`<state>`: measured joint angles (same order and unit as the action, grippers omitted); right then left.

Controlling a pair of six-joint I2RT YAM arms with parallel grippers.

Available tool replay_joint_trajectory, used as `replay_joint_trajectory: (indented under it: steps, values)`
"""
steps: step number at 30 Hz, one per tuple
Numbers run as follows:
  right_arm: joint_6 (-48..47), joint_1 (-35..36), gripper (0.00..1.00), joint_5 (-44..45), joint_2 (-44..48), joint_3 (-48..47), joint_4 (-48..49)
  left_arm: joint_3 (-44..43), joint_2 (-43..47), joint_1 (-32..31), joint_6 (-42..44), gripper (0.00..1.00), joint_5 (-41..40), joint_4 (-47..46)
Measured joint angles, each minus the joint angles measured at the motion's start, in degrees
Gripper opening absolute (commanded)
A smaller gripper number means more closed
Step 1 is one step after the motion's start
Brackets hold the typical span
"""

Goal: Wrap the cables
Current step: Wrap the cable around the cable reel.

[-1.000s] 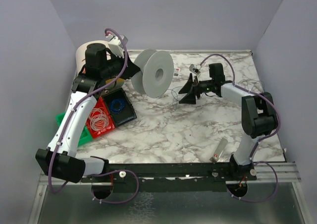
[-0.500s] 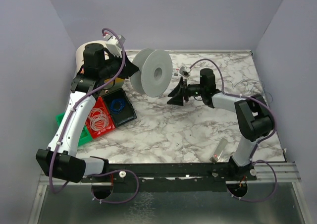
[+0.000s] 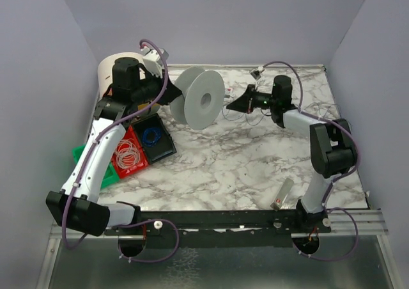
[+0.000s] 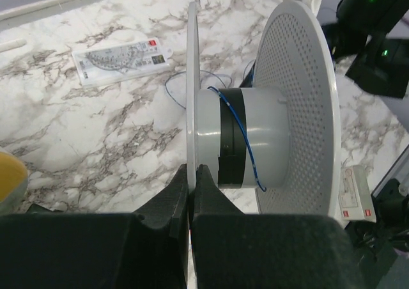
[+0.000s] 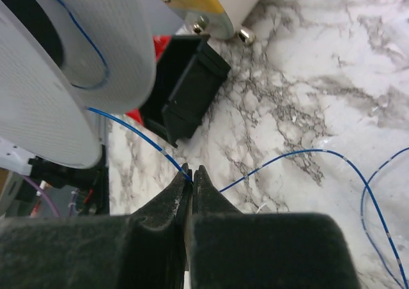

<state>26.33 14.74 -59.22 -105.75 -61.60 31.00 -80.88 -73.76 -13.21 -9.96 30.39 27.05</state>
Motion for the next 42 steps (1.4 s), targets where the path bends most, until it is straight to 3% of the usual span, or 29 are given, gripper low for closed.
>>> replay_joint_trajectory:
  steps: [5,14,25,32,37,42]
  values:
    - [7.72,-3.96,0.01,-8.76,1.95,-2.82,3.26,0.0,-0.04,-4.46,4.46,0.0,-3.13,3.19]
    - [26.03,-2.99,0.01,-22.36,5.84,-2.78,19.41,0.0,-1.05,-9.73,8.74,0.0,-13.03,5.7]
    - [38.66,3.02,0.01,-20.06,8.57,-2.73,33.44,-0.02,-4.48,-14.19,9.03,0.0,-20.02,5.64]
    - [52.39,4.74,0.0,-15.89,1.49,-9.11,47.82,0.07,-6.38,-14.82,8.35,0.0,-23.74,4.42]
    - [52.19,8.02,0.01,-15.61,0.07,-10.08,46.62,0.57,-6.93,-14.75,6.19,0.0,-27.52,2.45]
    - [37.99,14.45,0.01,-15.52,2.36,-5.7,34.27,0.61,-7.23,-12.39,2.16,0.0,-27.45,2.19]
